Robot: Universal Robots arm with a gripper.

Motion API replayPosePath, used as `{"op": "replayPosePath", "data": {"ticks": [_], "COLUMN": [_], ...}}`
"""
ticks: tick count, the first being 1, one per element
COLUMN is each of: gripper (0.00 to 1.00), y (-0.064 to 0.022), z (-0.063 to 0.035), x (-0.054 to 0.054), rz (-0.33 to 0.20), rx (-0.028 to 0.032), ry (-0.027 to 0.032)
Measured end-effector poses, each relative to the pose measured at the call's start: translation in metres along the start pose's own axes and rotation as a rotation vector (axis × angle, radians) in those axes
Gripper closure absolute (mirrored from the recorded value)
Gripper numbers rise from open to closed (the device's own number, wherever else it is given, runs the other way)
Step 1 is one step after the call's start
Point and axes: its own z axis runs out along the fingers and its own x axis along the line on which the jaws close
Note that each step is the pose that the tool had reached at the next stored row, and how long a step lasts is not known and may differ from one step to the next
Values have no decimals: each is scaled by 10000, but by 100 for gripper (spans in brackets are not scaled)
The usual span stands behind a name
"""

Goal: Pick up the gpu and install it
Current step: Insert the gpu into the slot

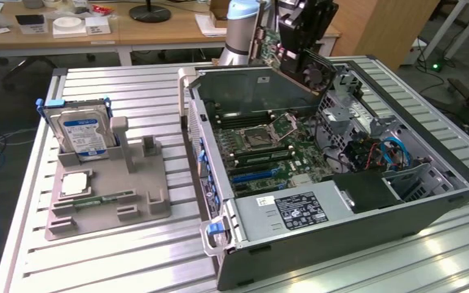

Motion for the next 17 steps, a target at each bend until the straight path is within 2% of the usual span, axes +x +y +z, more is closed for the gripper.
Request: {"op": "replayPosePath", "data": {"ticks": [17], "gripper": [73], "y": [-1], "z": [0], "x": [1], "rz": [-2225], "rx": [-53], "ry": [43]}}
